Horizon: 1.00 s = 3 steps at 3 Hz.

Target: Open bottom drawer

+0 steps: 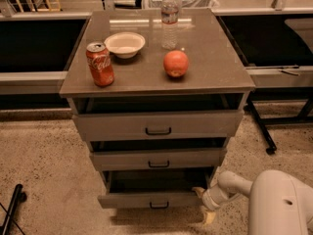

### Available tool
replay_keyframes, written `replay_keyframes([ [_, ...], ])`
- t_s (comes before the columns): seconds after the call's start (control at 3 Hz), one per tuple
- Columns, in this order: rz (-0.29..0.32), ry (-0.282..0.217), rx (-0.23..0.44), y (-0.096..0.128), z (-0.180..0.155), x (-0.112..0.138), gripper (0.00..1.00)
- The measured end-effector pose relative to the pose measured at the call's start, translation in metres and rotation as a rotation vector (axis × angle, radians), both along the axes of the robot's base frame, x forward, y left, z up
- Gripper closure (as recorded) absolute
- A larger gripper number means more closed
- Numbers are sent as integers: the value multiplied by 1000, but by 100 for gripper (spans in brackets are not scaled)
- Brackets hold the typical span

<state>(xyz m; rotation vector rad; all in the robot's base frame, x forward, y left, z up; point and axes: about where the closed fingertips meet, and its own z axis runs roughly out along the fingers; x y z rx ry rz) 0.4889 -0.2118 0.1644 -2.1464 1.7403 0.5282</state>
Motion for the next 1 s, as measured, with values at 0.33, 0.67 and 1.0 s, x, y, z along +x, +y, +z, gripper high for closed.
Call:
replay_keyframes([
  [0.33,-6,57,12,-4,-3,-27,42],
  [0.67,-6,60,13,-4,0,-27,45],
  [1.0,-40,19,115,-14,42,-38,39],
])
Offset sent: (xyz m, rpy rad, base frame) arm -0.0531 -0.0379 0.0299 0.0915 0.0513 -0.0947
